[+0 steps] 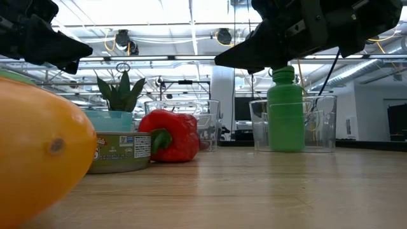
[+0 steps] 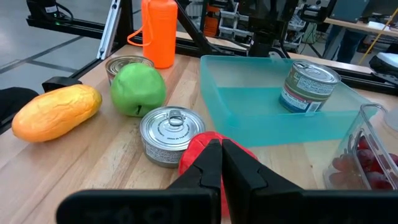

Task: Pick & Place Food Item
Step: Put the orange water bottle into the right transparent bin

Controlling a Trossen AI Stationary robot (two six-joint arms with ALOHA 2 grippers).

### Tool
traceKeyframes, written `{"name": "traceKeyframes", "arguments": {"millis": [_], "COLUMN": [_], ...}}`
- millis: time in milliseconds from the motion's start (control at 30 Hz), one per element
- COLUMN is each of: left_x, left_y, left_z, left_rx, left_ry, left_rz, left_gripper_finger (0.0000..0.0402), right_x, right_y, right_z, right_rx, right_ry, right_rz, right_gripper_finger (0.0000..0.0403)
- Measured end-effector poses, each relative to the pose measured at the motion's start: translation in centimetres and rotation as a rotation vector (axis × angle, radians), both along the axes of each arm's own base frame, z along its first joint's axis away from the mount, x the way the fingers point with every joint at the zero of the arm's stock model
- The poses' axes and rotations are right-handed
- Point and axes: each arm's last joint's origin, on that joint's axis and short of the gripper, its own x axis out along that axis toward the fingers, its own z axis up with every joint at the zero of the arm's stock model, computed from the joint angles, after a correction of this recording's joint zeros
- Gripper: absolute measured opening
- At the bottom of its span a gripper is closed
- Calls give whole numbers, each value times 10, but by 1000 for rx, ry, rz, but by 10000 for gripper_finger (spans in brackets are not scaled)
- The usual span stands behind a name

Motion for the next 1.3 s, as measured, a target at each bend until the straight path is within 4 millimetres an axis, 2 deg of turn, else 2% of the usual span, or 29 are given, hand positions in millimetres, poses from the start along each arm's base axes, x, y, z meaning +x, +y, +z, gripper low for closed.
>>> {"name": "traceKeyframes", "arguments": {"millis": [133,233,333,500,667,800,1033,1133,1300], "left_x": [0,1,1,-5,-3,5,9,11,1], "left_y": [0,-1,-2,-6,-24,-46,-93,-115,-133], "left_z": [2,15,44,98,153,180,193,194,190], "left_rx": [6,16,7,-13,0,35,77,39,-95], "left_ry": [-20,-73,-48,141,286,518,1032,1085,1213], "left_rz": [-1,-5,-7,75,89,90,156,7,106], "left_gripper_finger": [51,51,51,51,51,51,51,51,51], "right_x": [0,0,0,0,0,0,0,0,0], "right_y": [0,0,0,0,0,0,0,0,0], "right_z": [0,0,0,0,0,0,0,0,0], "right_rx": [0,0,0,-3,-2,18,29,29,29], "right_ry": [0,0,0,0,0,2,5,5,8], "right_rz": [0,0,-1,0,0,-5,-4,-4,-5], "right_gripper_finger": [4,4,4,4,4,4,4,4,4]}}
